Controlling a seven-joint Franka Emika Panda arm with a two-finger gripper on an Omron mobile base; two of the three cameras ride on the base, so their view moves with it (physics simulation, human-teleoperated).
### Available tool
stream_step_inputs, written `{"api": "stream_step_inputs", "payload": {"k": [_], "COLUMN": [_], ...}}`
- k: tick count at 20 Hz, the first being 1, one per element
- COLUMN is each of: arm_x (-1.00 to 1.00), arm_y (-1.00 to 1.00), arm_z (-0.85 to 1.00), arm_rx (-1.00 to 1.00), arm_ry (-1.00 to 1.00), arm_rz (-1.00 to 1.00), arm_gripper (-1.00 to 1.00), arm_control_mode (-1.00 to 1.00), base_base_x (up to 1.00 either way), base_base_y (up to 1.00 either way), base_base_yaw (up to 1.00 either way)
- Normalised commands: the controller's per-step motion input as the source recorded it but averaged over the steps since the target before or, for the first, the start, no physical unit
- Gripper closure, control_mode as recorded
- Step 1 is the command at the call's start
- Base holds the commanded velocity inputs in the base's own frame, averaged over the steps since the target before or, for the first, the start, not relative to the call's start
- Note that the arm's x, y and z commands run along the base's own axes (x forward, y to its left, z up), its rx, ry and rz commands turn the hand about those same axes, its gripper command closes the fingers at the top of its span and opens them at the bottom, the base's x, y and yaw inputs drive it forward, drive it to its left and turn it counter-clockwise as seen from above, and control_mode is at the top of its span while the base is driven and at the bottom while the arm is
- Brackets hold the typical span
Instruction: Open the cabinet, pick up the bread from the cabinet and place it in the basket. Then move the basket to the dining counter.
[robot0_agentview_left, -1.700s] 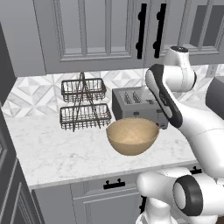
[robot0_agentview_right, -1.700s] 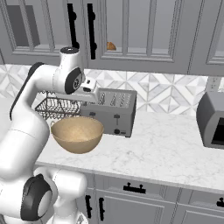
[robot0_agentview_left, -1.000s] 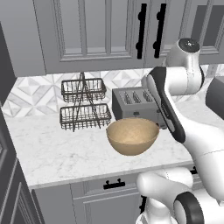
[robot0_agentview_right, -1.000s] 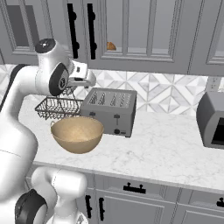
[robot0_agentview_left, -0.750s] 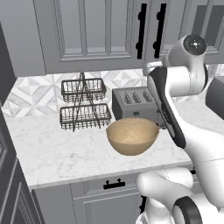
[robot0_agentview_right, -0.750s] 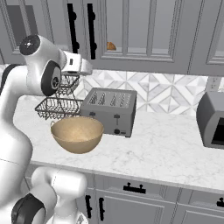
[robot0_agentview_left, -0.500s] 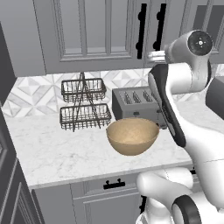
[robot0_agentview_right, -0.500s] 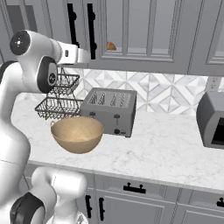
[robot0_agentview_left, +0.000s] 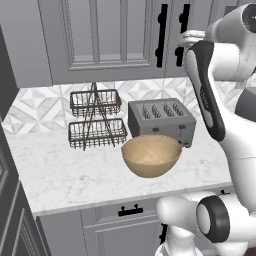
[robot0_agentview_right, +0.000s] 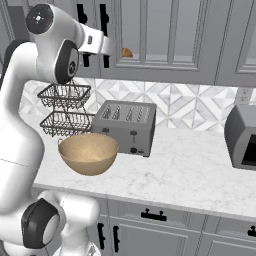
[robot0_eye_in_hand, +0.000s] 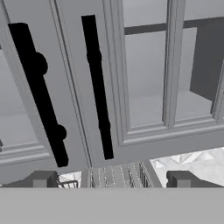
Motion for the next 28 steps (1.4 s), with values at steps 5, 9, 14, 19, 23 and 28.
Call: {"api": "stream_step_inputs", "payload": {"k": [5,9,14,19,23,28], "arm_x": [0.34,0.22,0.43,0.63,0.5,0.44], "arm_y": [0.0,0.05,0.12,0.1,-0.24,-0.27], "arm_z": [0.12,0.0,-0.03,-0.05,-0.04,-0.1], "arm_rx": [0.0,0.0,0.0,0.0,0.0,0.0], "arm_ry": [0.06,0.0,-0.03,-0.04,-0.01,0.0], "arm_rz": [0.0,0.0,0.0,0.0,0.0,0.0], "arm_gripper": [-1.0,-1.0,-1.0,-1.0,-1.0,-1.0], "arm_control_mode": [-1.0,-1.0,-1.0,-1.0,-1.0,-1.0], "base_base_x": [0.0,0.0,0.0,0.0,0.0,0.0], "base_base_y": [0.0,0.0,0.0,0.0,0.0,0.0], "base_base_yaw": [0.0,0.0,0.0,0.0,0.0,0.0]}}
